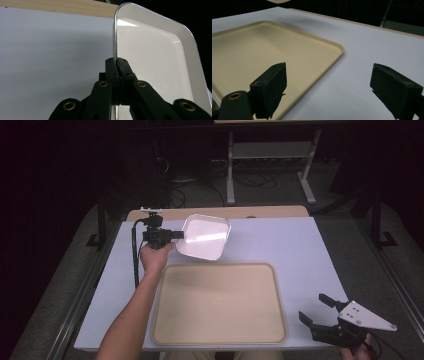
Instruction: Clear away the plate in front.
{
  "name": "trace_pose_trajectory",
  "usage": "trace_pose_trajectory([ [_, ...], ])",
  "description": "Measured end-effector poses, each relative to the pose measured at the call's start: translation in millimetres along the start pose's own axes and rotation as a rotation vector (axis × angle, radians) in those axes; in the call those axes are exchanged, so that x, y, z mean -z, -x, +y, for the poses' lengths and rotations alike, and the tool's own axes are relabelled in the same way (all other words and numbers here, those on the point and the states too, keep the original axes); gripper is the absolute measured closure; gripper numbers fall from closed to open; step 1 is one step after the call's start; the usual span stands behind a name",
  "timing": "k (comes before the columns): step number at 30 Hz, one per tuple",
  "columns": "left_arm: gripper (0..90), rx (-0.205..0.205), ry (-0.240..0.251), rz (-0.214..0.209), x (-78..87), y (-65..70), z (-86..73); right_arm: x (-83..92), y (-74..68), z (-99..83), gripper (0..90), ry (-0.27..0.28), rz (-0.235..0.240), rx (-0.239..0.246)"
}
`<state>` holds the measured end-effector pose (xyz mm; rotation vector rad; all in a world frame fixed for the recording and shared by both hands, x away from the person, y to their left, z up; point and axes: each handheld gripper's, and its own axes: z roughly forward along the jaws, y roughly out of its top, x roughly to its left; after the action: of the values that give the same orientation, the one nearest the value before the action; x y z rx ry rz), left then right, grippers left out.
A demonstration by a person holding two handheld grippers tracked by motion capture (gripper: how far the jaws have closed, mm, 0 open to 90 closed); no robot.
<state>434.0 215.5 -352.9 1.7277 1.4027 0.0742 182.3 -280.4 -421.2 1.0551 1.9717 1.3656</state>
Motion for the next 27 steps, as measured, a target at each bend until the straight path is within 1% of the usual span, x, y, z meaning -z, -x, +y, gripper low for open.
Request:
trace_pose_trajectory([
  [2, 88.6, -0.001, 0.002, 0.002, 1.8, 0.8, -1.1, 0.2, -0.1, 0.0, 12.9, 0.002, -0.001, -0.001],
  [5, 88.6, -0.004, 0.007, -0.003, 9.5, 1.5, -5.4, 0.5, -0.2, 0.1, 12.9, 0.004, -0.006, 0.000],
  [8, 88.6, -0.015, 0.011, 0.001, 12.8, 2.1, -6.1, 0.6, -0.3, 0.2, 12.9, 0.004, -0.008, 0.002],
  [9, 88.6, -0.026, 0.012, 0.005, 15.7, 2.6, -6.4, 1.0, -0.6, 0.2, 12.9, 0.005, -0.009, 0.002],
  [15, 88.6, -0.041, 0.002, 0.000, 19.6, 4.7, -10.5, 0.4, -0.5, -0.1, 12.9, 0.004, -0.010, 0.006],
  [19, 88.6, -0.050, -0.016, -0.008, 21.5, 5.7, -18.7, 0.4, -0.7, -0.2, 12.9, 0.002, -0.008, 0.006],
  [22, 88.6, -0.051, -0.019, -0.013, 22.9, 5.8, -22.9, 0.5, -1.0, -0.2, 12.9, 0.001, -0.008, 0.007],
  [23, 88.6, -0.053, -0.020, -0.018, 25.0, 5.4, -27.3, 0.4, -1.2, -0.1, 12.9, 0.001, -0.008, 0.010],
  [27, 88.6, -0.051, -0.026, -0.027, 28.6, 3.8, -35.3, 0.1, -1.4, -0.1, 12.9, -0.001, -0.008, 0.012],
])
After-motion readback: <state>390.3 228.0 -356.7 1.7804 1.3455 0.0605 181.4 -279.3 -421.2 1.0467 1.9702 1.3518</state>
